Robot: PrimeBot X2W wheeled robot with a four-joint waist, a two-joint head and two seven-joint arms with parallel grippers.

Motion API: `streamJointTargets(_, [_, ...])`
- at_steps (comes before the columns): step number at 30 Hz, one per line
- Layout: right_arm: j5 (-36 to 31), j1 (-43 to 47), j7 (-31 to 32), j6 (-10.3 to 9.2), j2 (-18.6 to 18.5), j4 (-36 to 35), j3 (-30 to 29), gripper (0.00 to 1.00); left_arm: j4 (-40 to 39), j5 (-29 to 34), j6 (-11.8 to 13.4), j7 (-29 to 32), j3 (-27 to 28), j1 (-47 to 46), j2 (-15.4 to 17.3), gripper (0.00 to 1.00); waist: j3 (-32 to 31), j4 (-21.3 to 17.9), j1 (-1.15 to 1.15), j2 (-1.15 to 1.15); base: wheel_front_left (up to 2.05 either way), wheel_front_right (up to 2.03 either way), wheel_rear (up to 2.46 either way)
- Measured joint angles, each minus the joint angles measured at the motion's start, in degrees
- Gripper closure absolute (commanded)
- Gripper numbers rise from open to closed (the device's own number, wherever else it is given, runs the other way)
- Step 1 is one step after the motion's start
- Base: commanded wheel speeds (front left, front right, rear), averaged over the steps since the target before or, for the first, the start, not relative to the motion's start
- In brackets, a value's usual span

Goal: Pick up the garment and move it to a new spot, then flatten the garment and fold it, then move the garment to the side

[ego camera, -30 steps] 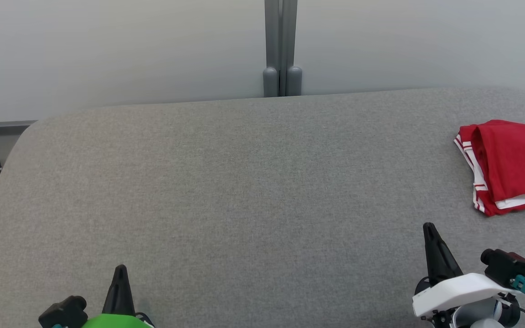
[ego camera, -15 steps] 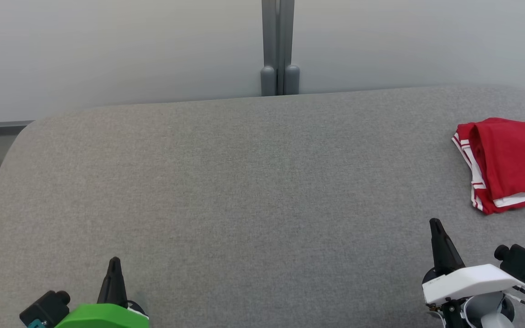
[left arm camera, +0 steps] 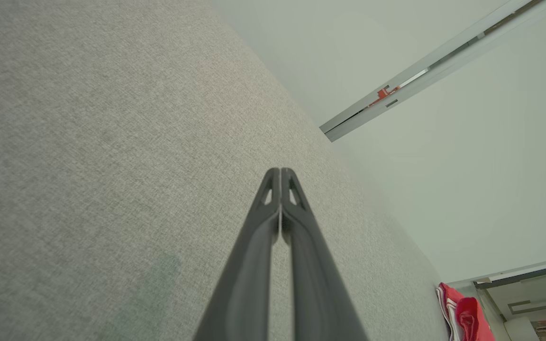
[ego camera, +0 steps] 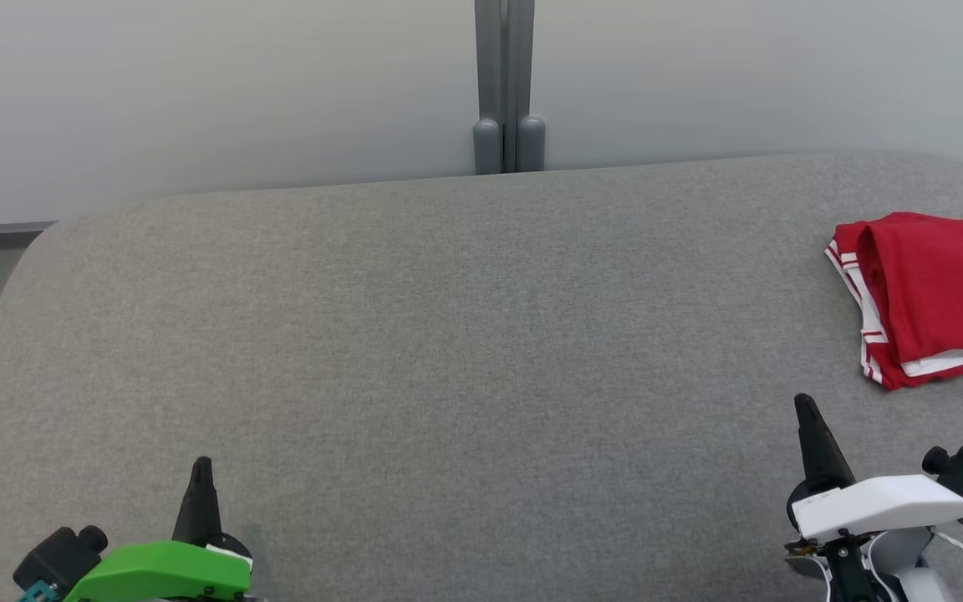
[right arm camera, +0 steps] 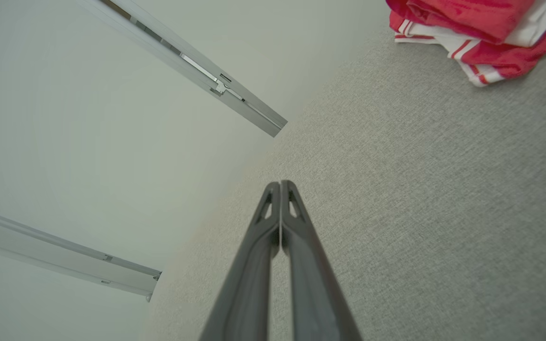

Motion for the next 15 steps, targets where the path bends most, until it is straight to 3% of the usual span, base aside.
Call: streamJointTargets(15, [9.6,-1.1,2.6,0.0,0.0,0.0,-1.1,1.0,-0.5,-9.3,-1.1,2.5,1.5,-1.4,0.0,1.0,0.2,-0.4,0.0,0.0,0.0,0.0,0.0])
